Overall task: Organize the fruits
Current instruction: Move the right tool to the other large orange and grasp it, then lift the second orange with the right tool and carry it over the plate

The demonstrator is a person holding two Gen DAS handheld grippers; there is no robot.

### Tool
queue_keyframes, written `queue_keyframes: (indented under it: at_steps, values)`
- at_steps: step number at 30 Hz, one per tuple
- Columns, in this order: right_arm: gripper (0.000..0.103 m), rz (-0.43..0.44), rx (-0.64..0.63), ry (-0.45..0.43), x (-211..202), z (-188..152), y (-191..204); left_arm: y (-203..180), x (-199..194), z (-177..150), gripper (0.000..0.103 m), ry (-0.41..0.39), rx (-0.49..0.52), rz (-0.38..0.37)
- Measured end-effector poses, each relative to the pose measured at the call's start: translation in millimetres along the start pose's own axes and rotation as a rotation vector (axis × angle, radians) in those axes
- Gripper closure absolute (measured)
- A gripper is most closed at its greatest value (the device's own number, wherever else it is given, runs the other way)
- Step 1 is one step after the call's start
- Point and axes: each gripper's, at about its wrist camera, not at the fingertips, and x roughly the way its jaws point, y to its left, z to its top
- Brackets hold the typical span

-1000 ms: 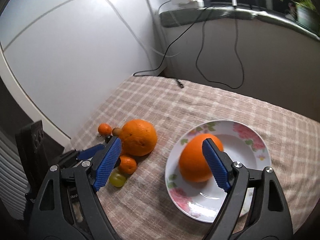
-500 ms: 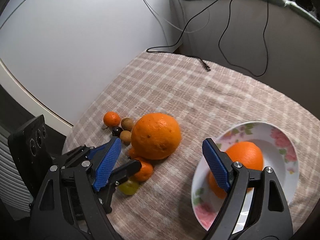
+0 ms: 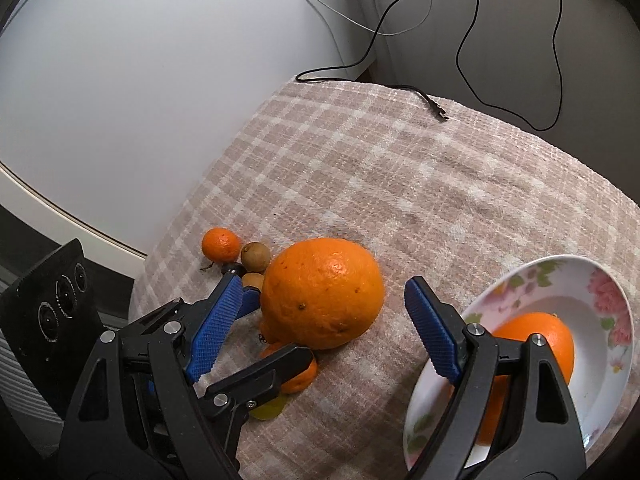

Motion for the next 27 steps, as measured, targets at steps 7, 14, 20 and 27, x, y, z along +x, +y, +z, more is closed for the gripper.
queue_keyframes:
  at_steps: [7, 14, 20, 27]
  values:
    - [0.017, 0.011, 0.011, 0.008, 9, 6, -3, 2, 7, 1, 0.04, 0.012, -0.009, -0.005]
    - [0.02, -0.001, -0.013, 0.055, 21, 13, -1, 3, 13, 2, 0.041, 0.019, -0.013, -0.016]
    - [0.027, 0.039, 0.007, 0.08, 27, 14, -5, 2, 18, 1, 0.046, 0.029, -0.008, -0.026]
    - [0.029, 0.046, 0.013, 0.08, 28, 14, -5, 0, 18, 0, 0.045, 0.02, -0.003, -0.019]
